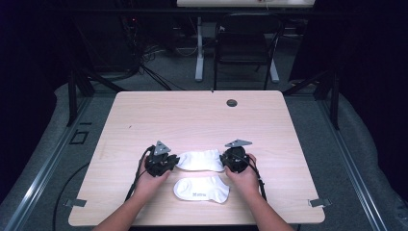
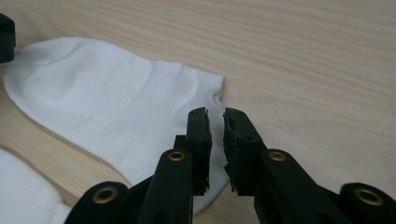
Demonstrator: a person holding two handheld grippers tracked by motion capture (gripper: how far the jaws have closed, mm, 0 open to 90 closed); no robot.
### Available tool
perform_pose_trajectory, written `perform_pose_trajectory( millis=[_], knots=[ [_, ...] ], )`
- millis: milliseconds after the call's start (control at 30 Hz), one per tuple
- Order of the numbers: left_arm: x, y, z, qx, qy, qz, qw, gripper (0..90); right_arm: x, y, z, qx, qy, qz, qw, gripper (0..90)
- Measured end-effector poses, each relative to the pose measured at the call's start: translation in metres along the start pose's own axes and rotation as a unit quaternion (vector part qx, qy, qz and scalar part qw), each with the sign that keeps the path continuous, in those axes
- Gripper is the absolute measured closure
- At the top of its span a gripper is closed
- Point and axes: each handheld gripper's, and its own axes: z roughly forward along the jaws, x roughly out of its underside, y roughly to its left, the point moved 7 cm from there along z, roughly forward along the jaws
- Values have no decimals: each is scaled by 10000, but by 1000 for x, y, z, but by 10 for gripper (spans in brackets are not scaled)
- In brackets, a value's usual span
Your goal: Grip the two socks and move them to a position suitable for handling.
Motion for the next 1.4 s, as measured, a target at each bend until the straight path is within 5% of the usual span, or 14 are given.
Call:
perform_pose_trajectory(
  millis=[533, 767, 1100, 1400],
  knots=[
    [6, -3, 18, -81, 365, 120, 9992, 659, -6, -2, 1, 56, 2, -52, 10000, 764],
    [8, -3, 18, -24, 268, 58, 9996, 649, -5, -7, 1, 99, -26, 20, 9999, 719],
    [8, -6, 19, 116, 231, 90, 9996, 752, 4, -8, 11, 167, 190, -49, 9997, 651],
    [8, -8, 19, 199, 216, 16, 9996, 864, 6, -5, 10, 85, 156, -134, 9998, 800]
  ],
)
